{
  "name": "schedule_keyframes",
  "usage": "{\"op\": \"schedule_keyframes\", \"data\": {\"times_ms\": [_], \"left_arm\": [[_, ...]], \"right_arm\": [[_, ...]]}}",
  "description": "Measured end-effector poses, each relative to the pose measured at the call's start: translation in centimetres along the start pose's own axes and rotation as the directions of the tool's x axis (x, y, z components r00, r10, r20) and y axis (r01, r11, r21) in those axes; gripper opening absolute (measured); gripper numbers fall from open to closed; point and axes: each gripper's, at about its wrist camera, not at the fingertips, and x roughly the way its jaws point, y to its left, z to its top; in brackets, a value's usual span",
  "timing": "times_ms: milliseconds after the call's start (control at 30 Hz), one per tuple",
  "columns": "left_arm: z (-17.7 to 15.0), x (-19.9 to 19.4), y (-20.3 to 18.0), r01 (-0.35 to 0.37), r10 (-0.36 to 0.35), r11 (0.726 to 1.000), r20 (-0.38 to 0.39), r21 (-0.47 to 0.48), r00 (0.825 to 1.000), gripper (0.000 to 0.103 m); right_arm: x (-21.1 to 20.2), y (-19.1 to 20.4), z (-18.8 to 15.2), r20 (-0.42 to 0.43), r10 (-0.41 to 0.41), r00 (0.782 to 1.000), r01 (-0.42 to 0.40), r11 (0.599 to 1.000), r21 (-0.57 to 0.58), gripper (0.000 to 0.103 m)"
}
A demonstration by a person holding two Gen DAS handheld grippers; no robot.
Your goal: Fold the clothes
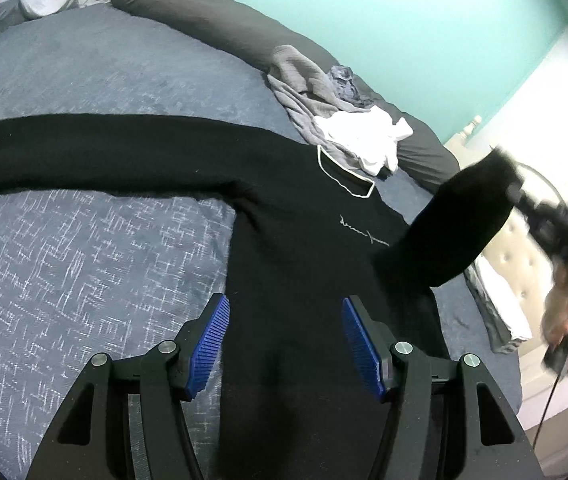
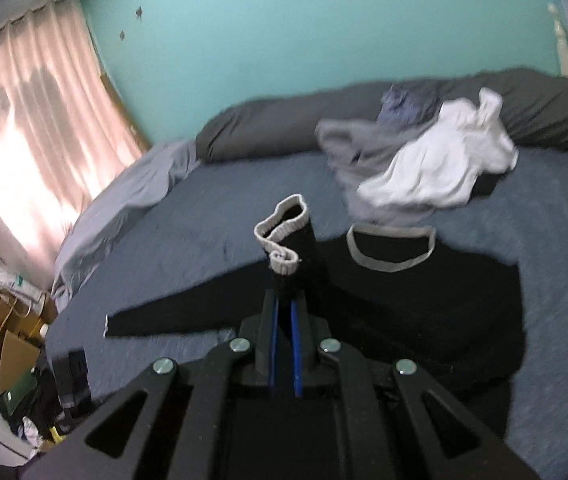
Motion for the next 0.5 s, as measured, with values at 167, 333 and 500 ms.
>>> {"op": "schedule_keyframes", "data": {"times_ms": [167,333,500], "left_arm": [[0.1,-0.4,0.4,0.002,-0.002,1.0,0.007,-0.006,1.0,0.063],[0.2,-0.6,0.6,0.004,-0.004,1.0,0.009,-0.003,1.0,0.063],[0.1,-0.3,0.4,0.004,-0.004,1.0,-0.001,0.002,1.0,0.063]], "right_arm": [[4.0,1.8,-4.8,-0.117,0.039,0.992,-0.04,0.999,-0.007,0.005],[6.1,2.9,-8.5,-0.208,0.047,0.977,-0.058,0.997,-0.045,0.005],[7.1,3.1,-11.1,-0.249,0.062,0.966,-0.07,0.997,-0.026,0.005]]}}
